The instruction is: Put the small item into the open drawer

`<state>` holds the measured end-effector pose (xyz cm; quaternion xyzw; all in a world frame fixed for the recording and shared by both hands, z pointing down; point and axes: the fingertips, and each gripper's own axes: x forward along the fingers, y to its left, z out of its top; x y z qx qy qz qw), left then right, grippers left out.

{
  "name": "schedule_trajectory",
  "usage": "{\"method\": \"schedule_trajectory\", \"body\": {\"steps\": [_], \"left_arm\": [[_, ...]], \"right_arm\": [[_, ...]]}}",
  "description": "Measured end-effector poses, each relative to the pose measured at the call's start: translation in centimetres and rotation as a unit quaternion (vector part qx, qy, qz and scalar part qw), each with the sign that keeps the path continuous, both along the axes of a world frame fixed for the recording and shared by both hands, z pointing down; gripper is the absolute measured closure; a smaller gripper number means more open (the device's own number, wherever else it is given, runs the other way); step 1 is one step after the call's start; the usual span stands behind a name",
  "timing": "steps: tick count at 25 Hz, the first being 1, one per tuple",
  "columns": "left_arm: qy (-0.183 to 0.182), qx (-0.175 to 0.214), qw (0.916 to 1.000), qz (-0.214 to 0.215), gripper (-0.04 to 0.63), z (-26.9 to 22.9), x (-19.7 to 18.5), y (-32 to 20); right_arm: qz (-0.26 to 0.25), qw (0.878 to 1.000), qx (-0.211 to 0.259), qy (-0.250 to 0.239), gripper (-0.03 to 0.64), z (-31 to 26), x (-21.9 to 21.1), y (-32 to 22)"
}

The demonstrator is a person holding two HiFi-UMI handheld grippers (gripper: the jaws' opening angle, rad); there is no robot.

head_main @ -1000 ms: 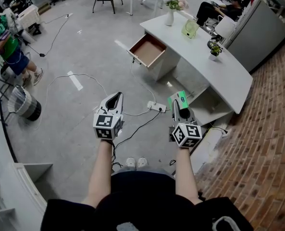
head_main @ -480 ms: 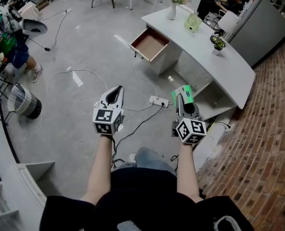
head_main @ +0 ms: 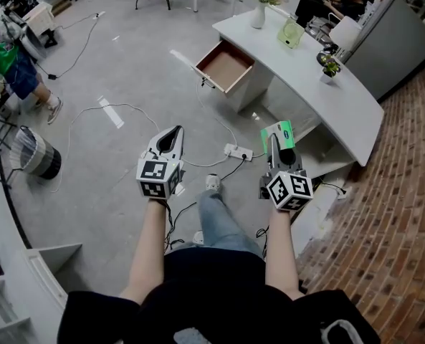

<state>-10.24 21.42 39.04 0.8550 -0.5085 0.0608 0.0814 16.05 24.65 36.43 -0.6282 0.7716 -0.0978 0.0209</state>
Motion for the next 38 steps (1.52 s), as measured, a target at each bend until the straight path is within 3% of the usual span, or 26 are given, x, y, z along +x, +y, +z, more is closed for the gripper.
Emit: {"method": "schedule_trajectory", "body": {"steps": [7,13,19,27,30,38], "left_arm": [[-0.005,0.005,1.0,-0.006,0.574,0.4,-0.6,-6.0],[-0.012,-0.004,0.9996,-0.027,0.574,2.1,-2.2,-14.0],[-0.03,-0.025,0.9986,-0.035,0.574,3.8,-1.8,-26.4],[-0.015,-0.035,0.9989,-0.026,0.574,3.7,1.0,-43.2],[-0.018,-0.039,0.9988,-0.025,0.574,4.1,1.7,-46.9],[-0.02,-0.057,0.9978,-0.027,0.574,5.0,1.9,-50.6]], "right_arm": [[-0.011,1.0,0.011,-0.001,0.533,0.2,-0.4,-6.7],[-0.018,1.0,0.014,0.002,0.532,1.6,-0.8,-16.6],[-0.026,1.0,-0.006,-0.004,0.533,3.1,-1.0,-29.9],[-0.038,0.999,-0.03,0.007,0.533,3.9,0.2,-45.3],[-0.041,0.999,-0.035,0.005,0.533,4.5,0.6,-48.9],[-0.05,0.998,-0.048,0.005,0.532,5.2,0.4,-52.9]]}}
